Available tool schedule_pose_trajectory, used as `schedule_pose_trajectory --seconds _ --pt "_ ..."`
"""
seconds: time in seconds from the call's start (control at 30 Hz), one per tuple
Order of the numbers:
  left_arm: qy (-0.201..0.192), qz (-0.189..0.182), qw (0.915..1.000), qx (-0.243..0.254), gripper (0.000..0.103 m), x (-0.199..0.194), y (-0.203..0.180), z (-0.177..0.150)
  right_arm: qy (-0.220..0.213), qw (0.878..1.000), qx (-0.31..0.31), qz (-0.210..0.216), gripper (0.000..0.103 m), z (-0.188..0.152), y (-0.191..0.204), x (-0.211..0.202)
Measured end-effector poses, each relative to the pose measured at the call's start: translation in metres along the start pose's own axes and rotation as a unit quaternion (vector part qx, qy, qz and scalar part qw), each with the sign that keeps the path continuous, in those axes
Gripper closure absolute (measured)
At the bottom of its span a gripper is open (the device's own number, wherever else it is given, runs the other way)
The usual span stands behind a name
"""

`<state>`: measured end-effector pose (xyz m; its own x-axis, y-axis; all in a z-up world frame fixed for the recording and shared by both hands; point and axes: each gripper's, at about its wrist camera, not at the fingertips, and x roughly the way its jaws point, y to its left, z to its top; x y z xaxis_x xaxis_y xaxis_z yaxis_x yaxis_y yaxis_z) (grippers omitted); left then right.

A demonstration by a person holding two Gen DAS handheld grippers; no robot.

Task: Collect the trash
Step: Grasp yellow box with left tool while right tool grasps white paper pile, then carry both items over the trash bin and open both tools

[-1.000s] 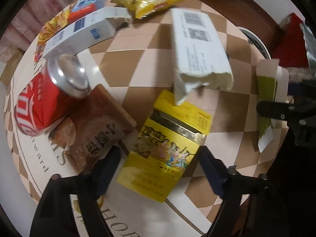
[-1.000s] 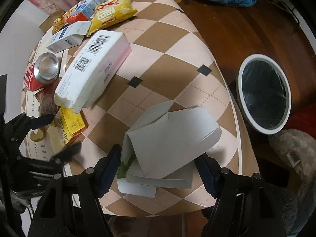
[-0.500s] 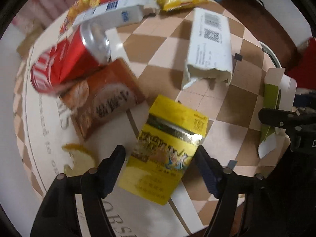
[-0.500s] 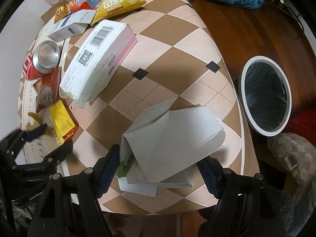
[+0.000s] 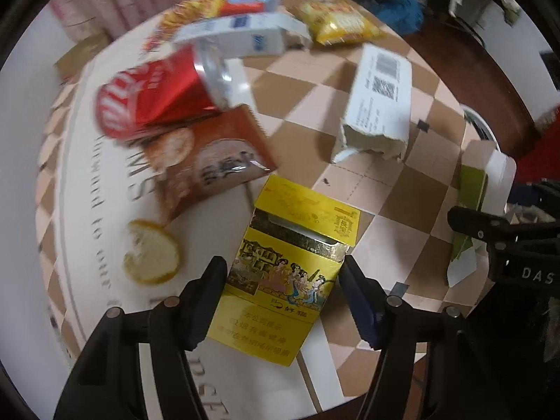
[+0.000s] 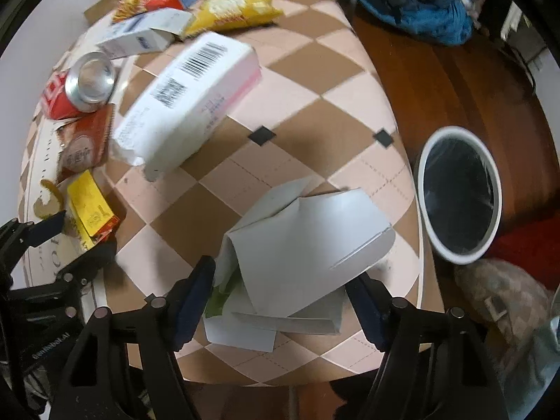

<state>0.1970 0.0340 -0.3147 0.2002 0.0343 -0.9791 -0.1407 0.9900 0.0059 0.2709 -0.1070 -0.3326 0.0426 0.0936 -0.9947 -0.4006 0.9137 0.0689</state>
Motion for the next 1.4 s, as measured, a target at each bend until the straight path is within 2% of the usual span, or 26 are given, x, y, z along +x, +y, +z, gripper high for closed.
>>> schedule_pose_trajectory --seconds 0.13,0.3,0.5,0.73,0.87,1.0,1.13,1.23,1.4 --pt "-0.033 0.026 0.9984 -0.039 0.040 -0.030 0.005 -0.012 -0.019 1.000 -0.005 0.013 0.028 -0.007 0.011 -0.017" --pt "-0.082 0.045 0.9925 -0.080 0.040 -0.075 0.014 -0.024 -0.051 0.998 -0.016 0.027 0.028 -0.019 0.024 -0.043" --pt "-0.147 0.049 0.9835 -0.095 0.040 -0.124 -0.010 -0.004 -0.098 0.994 -0.024 0.051 0.028 -0.020 0.005 -0.087" --pt "-0.221 0.002 0.9723 -0.076 0.040 -0.183 -0.047 0.037 -0.174 0.982 0.009 0.076 0.028 0.000 -0.056 -0.156" --pt "-0.233 -0.062 0.9686 -0.060 0.040 -0.194 -0.082 0.073 -0.203 0.975 0.038 0.075 0.028 0.008 -0.108 -0.187" --pt "-0.214 -0.147 0.9645 -0.050 0.040 -0.175 -0.130 0.118 -0.216 0.972 0.076 0.059 0.028 0.007 -0.175 -0.205" --pt "-0.152 -0.236 0.9581 -0.058 0.040 -0.125 -0.187 0.166 -0.198 0.972 0.121 0.033 0.028 0.007 -0.246 -0.187" --pt "-0.091 -0.280 0.9528 -0.076 0.040 -0.073 -0.226 0.194 -0.157 0.974 0.159 0.024 0.028 0.011 -0.304 -0.148" --pt "0.008 -0.313 0.9449 -0.094 0.040 0.017 -0.280 0.224 -0.085 0.976 0.200 0.032 0.028 0.021 -0.377 -0.074"
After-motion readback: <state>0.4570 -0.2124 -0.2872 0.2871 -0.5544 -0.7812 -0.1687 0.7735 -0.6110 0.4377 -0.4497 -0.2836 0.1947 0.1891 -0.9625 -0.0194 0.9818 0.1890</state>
